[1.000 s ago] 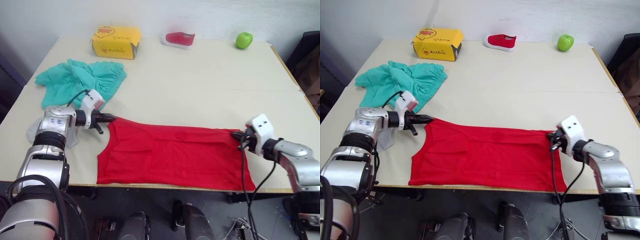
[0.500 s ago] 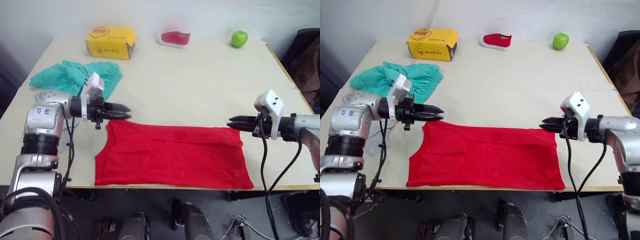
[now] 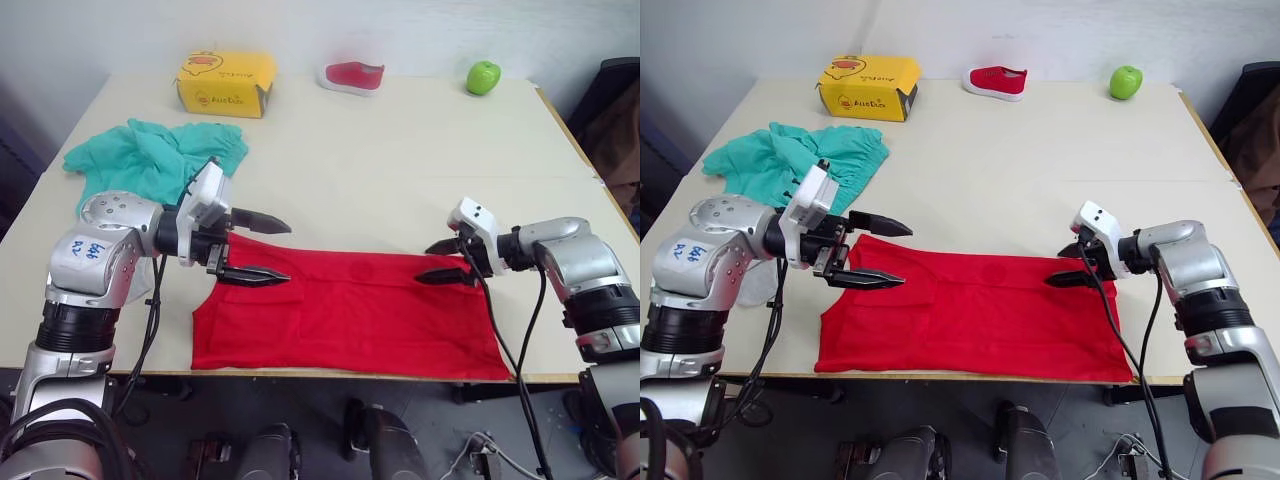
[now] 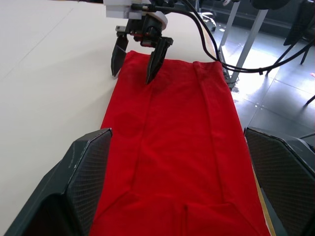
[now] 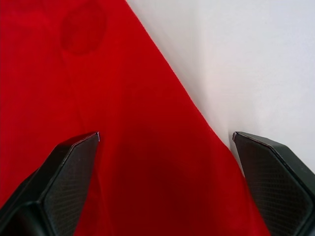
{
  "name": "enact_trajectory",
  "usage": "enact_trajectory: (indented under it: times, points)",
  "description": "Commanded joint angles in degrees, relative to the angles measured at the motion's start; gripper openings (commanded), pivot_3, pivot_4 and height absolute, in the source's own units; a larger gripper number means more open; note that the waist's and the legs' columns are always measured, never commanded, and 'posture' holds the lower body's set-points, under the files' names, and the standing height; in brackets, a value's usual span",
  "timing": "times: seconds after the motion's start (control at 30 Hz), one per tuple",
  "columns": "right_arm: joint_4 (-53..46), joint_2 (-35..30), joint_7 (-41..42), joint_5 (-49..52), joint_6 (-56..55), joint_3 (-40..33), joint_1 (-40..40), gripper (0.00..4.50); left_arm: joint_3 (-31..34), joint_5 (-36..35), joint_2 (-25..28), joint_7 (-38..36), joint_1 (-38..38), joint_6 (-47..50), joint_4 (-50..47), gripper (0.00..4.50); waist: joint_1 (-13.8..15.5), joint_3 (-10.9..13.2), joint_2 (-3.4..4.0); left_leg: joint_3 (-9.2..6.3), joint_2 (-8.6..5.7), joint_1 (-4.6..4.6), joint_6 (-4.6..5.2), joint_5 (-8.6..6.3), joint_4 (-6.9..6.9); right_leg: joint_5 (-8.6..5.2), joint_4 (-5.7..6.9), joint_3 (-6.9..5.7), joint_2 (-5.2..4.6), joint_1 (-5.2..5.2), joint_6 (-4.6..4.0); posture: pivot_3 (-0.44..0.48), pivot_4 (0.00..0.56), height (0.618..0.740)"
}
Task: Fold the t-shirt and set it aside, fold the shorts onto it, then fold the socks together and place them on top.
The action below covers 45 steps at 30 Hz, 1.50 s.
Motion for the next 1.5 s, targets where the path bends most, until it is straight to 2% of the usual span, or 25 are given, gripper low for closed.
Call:
enact_trajectory:
  times: [0.03, 0.1, 0.2, 0.43, 0.57, 0.8, 0.93, 1.07, 1.2, 1.23, 1.27, 1.33, 1.5]
  points:
    - [2.78, 0.33, 0.93, -0.81, 2.07, -0.53, -2.56, 4.46, 1.92, -2.04, 0.91, 1.20, 0.68, -0.05, -3.14, 4.50, 0.00, 0.00, 0.00, -0.01, 0.00, 0.00, 0.00, 0.00, 0.00, 0.00, 0.00, 0.00, 0.00, 0.00, 0.00, 0.000, 0.150, 0.740]
    - [4.17, 0.87, 1.07, -1.11, 2.49, -0.61, -3.10, 4.46, 1.85, -2.33, 1.13, 1.57, 1.21, -0.11, -3.64, 4.50, 0.02, 0.00, 0.00, -0.01, 0.00, 0.00, 0.00, 0.00, 0.00, 0.00, -0.01, 0.00, -0.01, 0.01, 0.00, 0.000, 0.150, 0.740]
    - [4.96, 0.64, 1.28, -3.13, -0.51, 0.50, -2.71, 3.82, 1.61, -2.15, 1.27, 2.17, 1.59, -0.81, -3.82, 4.50, -0.02, 0.00, 0.00, -0.02, 0.00, 0.01, 0.00, 0.00, 0.00, 0.00, -0.01, 0.00, 0.00, 0.01, 0.00, 0.000, 0.150, 0.740]
    - [3.93, 0.22, 2.91, -6.60, -6.88, 1.82, -1.47, 1.34, 1.09, -1.34, 1.10, 3.24, 1.68, -2.78, -2.94, 4.50, -0.02, 0.00, 0.00, -0.02, 0.00, 0.01, -0.02, -0.01, 0.00, 0.00, -0.02, -0.01, 0.00, 0.02, 0.00, 0.000, 0.150, 0.740]
    - [7.50, 1.20, 4.53, -8.43, -9.89, 2.53, -5.17, 0.01, 0.85, -1.11, 0.81, 3.82, 1.55, -3.88, -2.54, 4.50, -0.03, 0.00, 0.00, -0.02, 0.00, 0.01, -0.03, -0.01, 0.00, 0.00, -0.02, -0.01, 0.01, 0.02, 0.00, 0.000, 0.150, 0.740]
    - [29.06, 8.35, -0.67, -17.41, -27.28, 5.88, -19.94, 0.01, 0.07, -0.13, 0.09, 4.82, 0.74, -6.13, -0.02, 4.50, -0.79, 0.03, 0.05, 0.00, 0.01, 0.03, -0.10, 0.03, -0.04, -0.03, 0.03, 0.01, 0.02, -0.02, -0.05, 0.000, 0.150, 0.740]
    - [40.01, 13.30, -8.81, -21.32, -31.93, 5.70, -26.70, 0.01, 0.38, 0.20, -0.96, 6.38, 0.04, -6.87, 1.76, 4.50, -1.38, 0.03, 0.05, -0.02, 0.01, 0.01, -0.10, 0.03, -0.06, -0.03, 0.03, 0.00, 0.01, -0.02, -0.05, 0.000, 0.150, 0.740]
    - [44.77, 14.85, -15.35, -25.93, -36.32, 6.92, -28.51, 0.01, 0.56, 0.98, -1.18, 7.40, -0.39, -8.13, 3.53, 4.50, -1.36, 0.03, 0.05, -0.11, 0.01, -0.03, -0.10, 0.03, -0.06, -0.03, 0.02, -0.04, -0.01, -0.02, -0.06, 0.000, 0.150, 0.740]
    - [46.69, 15.48, -20.00, -26.79, -35.65, 5.06, -29.18, 0.01, 0.60, 0.83, -1.12, 7.79, -0.47, -8.35, 4.02, 4.50, -1.53, 0.03, 0.06, -0.12, 0.00, -0.04, -0.10, 0.03, -0.06, -0.03, 0.01, -0.03, -0.02, -0.02, -0.05, 0.000, 0.150, 0.740]
    - [46.76, 15.30, -19.76, -26.25, -35.10, 4.23, -29.26, 0.47, 0.39, 1.21, -0.99, 7.68, -0.44, -8.88, 4.63, 4.50, -1.58, 0.04, 0.07, -0.12, 0.00, -0.04, -0.10, 0.03, -0.06, -0.03, 0.01, -0.03, -0.02, -0.02, -0.05, 0.000, 0.150, 0.740]
    - [46.71, 14.97, -19.17, -25.83, -34.78, 3.61, -29.28, 0.63, 0.22, 1.56, -0.90, 7.58, -0.44, -9.37, 5.28, 4.50, -1.59, 0.04, 0.07, -0.12, 0.00, -0.03, -0.10, 0.04, -0.06, -0.03, 0.02, -0.03, -0.02, -0.02, -0.05, 0.000, 0.150, 0.740]
    - [46.20, 14.00, -17.88, -25.54, -35.27, 2.67, -29.11, 1.38, -0.13, 2.32, -0.79, 7.29, -0.94, -10.17, 7.39, 4.50, -1.59, 0.05, 0.09, -0.11, 0.01, -0.02, -0.11, 0.04, -0.07, -0.03, 0.02, -0.03, -0.01, -0.02, -0.06, 0.000, 0.150, 0.740]
    - [40.67, 9.68, -14.65, -21.55, -32.76, -2.74, -27.71, 3.12, -1.80, 6.17, -1.18, 5.74, -5.78, -14.06, 18.64, 4.50, -1.42, 0.06, 0.11, -0.11, 0.00, -0.06, -0.09, 0.04, -0.06, -0.03, 0.01, -0.05, -0.02, -0.02, -0.05, 0.000, 0.150, 0.740]
